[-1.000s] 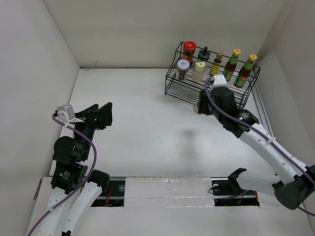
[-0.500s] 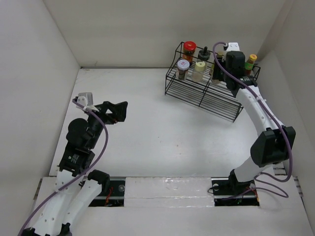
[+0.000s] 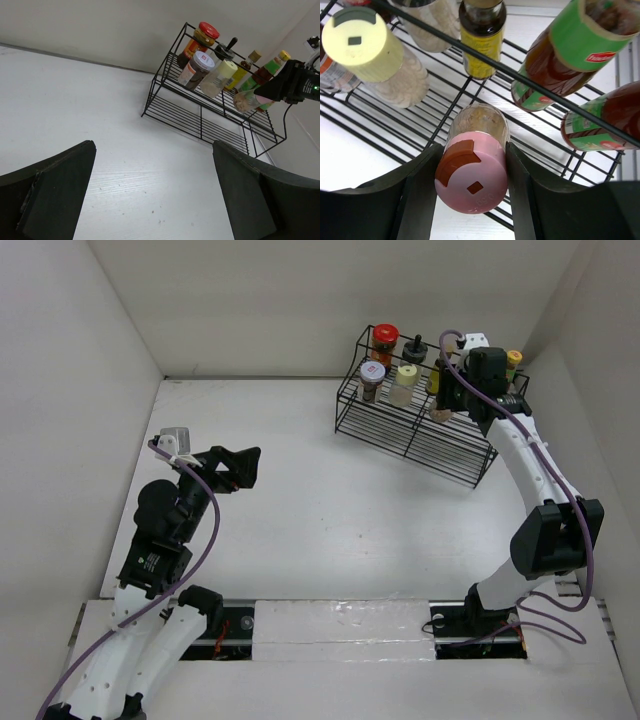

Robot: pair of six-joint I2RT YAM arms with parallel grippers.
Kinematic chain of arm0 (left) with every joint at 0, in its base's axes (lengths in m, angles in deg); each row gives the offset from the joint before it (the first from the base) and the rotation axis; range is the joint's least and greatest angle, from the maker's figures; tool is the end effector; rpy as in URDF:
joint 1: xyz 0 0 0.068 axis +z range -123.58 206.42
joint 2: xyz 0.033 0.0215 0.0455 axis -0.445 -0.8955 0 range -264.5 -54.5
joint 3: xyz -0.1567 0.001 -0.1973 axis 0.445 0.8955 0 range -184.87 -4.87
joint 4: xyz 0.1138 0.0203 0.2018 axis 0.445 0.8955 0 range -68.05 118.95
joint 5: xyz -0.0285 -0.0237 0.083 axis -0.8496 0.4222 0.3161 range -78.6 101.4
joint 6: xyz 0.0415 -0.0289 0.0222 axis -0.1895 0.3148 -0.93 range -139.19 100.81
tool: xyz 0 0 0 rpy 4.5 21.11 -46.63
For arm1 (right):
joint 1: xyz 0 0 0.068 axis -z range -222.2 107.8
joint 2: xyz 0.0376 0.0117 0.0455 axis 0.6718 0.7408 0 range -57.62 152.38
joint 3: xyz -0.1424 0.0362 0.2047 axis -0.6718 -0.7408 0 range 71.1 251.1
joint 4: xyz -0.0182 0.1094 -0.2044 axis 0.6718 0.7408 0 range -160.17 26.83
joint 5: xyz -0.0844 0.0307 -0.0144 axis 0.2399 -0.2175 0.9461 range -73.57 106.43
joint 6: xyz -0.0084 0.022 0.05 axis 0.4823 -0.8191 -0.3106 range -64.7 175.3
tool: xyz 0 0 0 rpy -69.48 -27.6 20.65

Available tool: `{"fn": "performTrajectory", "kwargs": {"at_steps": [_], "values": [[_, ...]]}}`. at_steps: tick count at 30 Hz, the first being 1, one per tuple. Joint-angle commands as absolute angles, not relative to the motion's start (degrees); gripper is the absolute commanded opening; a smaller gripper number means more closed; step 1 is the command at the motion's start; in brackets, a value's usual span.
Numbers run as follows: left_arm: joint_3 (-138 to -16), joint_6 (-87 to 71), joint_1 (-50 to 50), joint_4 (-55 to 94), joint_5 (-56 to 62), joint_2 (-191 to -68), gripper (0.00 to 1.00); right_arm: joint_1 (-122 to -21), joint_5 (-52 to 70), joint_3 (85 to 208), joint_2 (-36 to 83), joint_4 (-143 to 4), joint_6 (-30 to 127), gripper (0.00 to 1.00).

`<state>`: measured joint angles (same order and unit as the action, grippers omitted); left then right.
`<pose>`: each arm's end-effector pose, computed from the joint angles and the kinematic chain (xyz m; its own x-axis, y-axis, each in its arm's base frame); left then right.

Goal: Organize the condiment bottles

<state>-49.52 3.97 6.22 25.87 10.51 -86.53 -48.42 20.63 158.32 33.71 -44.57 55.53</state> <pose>0.1129 -0.0421 0.3642 -0.0111 -0.4150 -0.9098 0.3865 0.8373 -0.3866 0.3384 0.0340 0.3451 -0.4926 -0.0577 -0.8683 -0.0466 0.9981 -0.0398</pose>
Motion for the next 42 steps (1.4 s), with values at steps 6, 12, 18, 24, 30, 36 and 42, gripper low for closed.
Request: {"fn": "performTrajectory", "kwargs": {"at_steps": [6,12,18,24,30,36,42], "values": [[-51.81,3.31,5.94,24.15,9.73,-85.79,1.00,-47.65,17.66,159.43,33.17,-45.29,56.18,0.70],[-51.81,3.31,5.94,24.15,10.25,-86.31,1.00,-47.12,16.34,163.65,33.17,-46.70,56.18,0.85],[-51.81,3.31,5.94,24.15,10.26,-86.31,1.00,-47.83,16.86,163.04,28.70,-49.16,56.18,0.86],[-51.81,3.31,5.94,24.15,10.78,-86.31,1.00,-53.00,18.62,154.28,15.20,-56.71,56.18,0.88],[-51.81,3.31,5.94,24.67,12.72,-85.27,1.00,-64.84,9.85,139.06,2.16,-66.04,58.19,1.00],[-51.28,4.53,5.94,23.97,13.24,-84.21,1.00,-74.88,3.95,125.17,-1.90,-67.08,60.75,1.00],[-50.14,5.07,5.94,22.83,14.38,-82.19,1.00,-84.64,3.16,111.46,-1.12,-76.31,57.85,1.00]]}}
